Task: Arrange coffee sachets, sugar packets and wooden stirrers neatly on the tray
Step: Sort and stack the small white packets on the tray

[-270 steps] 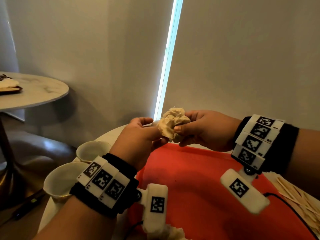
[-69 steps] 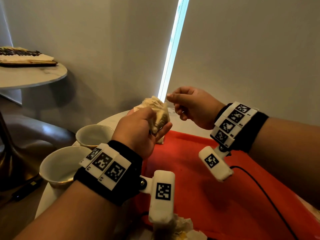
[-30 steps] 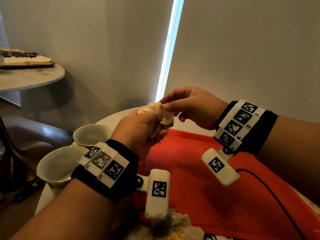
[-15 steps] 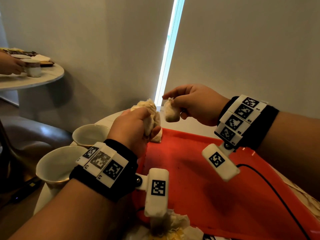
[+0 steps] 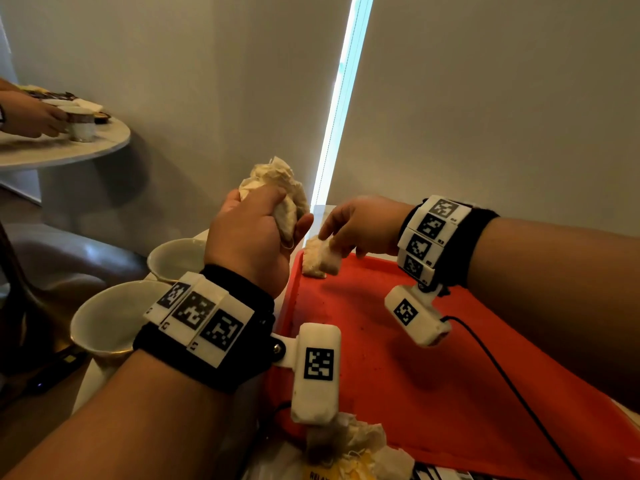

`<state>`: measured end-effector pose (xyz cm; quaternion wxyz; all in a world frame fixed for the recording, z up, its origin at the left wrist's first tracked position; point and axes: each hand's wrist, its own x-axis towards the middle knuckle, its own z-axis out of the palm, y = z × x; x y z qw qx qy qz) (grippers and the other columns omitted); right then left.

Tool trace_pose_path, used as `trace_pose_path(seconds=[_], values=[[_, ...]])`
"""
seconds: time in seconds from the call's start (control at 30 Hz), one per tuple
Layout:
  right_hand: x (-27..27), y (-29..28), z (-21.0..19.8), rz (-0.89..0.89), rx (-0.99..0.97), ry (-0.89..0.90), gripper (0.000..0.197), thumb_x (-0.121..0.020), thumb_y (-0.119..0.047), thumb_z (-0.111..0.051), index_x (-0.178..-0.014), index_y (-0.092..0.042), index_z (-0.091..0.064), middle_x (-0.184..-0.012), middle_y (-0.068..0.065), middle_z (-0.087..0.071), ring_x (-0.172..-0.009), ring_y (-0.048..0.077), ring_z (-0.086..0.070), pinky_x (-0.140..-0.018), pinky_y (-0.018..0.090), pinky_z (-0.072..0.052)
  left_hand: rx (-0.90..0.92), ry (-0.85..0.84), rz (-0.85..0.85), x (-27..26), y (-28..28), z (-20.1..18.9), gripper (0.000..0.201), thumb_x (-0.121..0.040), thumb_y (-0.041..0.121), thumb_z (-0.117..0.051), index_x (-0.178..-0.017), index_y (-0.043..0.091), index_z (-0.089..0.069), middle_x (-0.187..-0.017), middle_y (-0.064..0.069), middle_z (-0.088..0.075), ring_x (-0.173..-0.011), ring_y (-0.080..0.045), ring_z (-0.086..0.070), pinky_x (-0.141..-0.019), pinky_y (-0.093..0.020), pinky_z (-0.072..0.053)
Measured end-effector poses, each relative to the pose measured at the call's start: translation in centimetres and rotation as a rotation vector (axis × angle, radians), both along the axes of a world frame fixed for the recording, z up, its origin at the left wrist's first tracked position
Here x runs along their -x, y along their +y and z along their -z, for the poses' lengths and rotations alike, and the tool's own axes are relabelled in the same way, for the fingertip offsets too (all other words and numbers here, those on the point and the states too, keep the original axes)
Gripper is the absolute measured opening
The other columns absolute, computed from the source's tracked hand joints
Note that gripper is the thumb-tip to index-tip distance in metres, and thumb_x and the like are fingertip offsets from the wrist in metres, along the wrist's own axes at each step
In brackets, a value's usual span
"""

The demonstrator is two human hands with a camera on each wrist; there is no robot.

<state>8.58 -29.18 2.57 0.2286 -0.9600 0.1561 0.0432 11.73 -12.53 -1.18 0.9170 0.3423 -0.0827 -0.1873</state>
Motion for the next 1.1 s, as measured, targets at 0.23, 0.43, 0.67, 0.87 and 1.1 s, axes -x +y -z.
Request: trace_pose_path(seconds=[0.23, 0.43, 0.67, 0.87, 1.1], values=[[-2.2, 0.6, 1.9, -0.017, 0.116, 0.127, 0.020, -0.092, -0.014, -0.069, -0.107, -0.025, -0.075, -0.082, -0.002, -0.069, -0.070, 0.010, -0.061, -0.058, 0.021, -0.046, 0.003, -0.062, 0.038, 0.1, -0.1, 0.3, 0.029, -0.096, 0.007, -0.056, -0.124, 0.003, -0.052, -0.095, -0.009, -0.062, -0.078, -0.020, -0.067, -0.068, -0.032, -0.058], [-3.0, 0.4, 3.2, 0.066, 0.117, 0.062, 0.025, -0.093, -0.007, -0.066, -0.109, -0.024, -0.075, -0.071, -0.009, -0.065, -0.063, 0.004, -0.061, -0.054, 0.018, -0.046, -0.031, 0.027, 0.037, -0.3, -0.2, 0.5, 0.029, -0.096, 0.011, -0.060, -0.124, 0.007, -0.059, -0.105, -0.011, -0.068, -0.075, -0.023, -0.073, -0.063, -0.029, -0.058], [-3.2, 0.1, 3.5, 0.137, 0.095, -0.015, 0.027, -0.094, -0.007, -0.065, -0.115, -0.020, -0.072, -0.075, -0.007, -0.067, -0.070, 0.008, -0.068, -0.066, 0.024, -0.058, -0.045, -0.001, 0.057, -0.5, -0.2, 0.6, 0.020, -0.095, 0.011, -0.061, -0.115, 0.008, -0.061, -0.100, -0.011, -0.068, -0.071, -0.022, -0.074, -0.062, -0.030, -0.057], [-2.1, 0.1, 2.5, 0.199, -0.008, -0.138, 0.014, -0.092, -0.011, -0.065, -0.103, -0.014, -0.072, -0.079, -0.002, -0.066, -0.077, 0.015, -0.069, -0.067, 0.029, -0.057, -0.004, -0.054, 0.016, -0.1, -0.6, 0.8, 0.035, -0.090, 0.007, -0.060, -0.124, 0.000, -0.054, -0.099, -0.012, -0.063, -0.078, -0.020, -0.069, -0.065, -0.031, -0.057], [-2.0, 1.0, 4.0, 0.157, -0.318, 0.080, 0.020, -0.094, -0.002, -0.058, -0.112, -0.001, -0.067, -0.078, 0.008, -0.074, -0.073, 0.022, -0.074, -0.066, 0.036, -0.060, -0.080, 0.041, 0.066, -0.2, -0.3, 0.6, 0.016, -0.095, 0.013, -0.062, -0.111, 0.010, -0.060, -0.096, -0.013, -0.071, -0.079, -0.027, -0.074, -0.064, -0.029, -0.057]])
